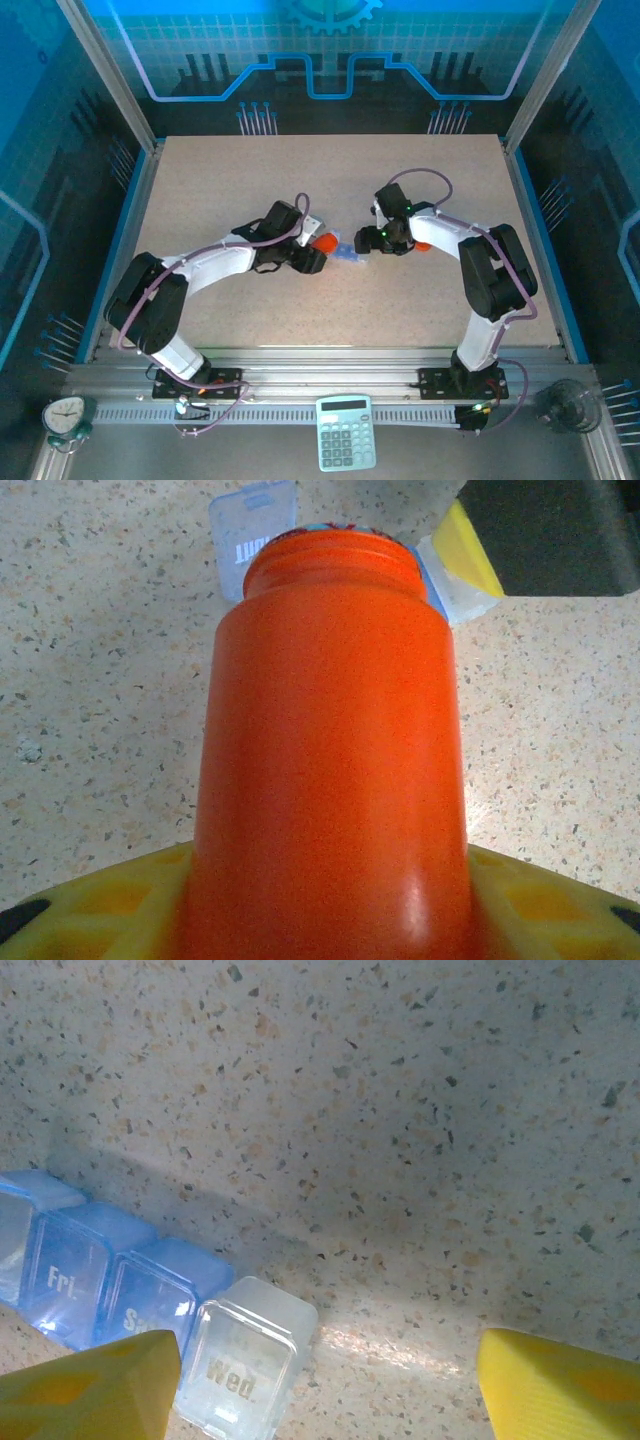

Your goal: Sort the pills into containers

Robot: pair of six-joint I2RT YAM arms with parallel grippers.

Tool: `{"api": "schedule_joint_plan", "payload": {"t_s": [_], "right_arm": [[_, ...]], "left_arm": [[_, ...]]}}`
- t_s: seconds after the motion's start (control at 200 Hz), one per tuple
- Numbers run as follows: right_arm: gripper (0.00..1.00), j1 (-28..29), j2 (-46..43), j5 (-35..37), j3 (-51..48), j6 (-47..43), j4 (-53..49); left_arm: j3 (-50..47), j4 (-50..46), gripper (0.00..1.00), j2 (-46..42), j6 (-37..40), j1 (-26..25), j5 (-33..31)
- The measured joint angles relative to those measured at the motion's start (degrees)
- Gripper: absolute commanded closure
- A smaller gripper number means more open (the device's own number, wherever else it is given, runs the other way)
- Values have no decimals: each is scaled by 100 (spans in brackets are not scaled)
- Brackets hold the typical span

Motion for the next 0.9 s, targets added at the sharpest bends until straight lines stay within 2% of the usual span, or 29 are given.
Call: {"api": "schedule_joint_plan", "payload": {"t_s": [0.901], "right_arm": [[22, 0, 136, -48, -37, 0, 173]], "left_arm": [[1250, -1432, 100, 807, 315, -175, -407]]}}
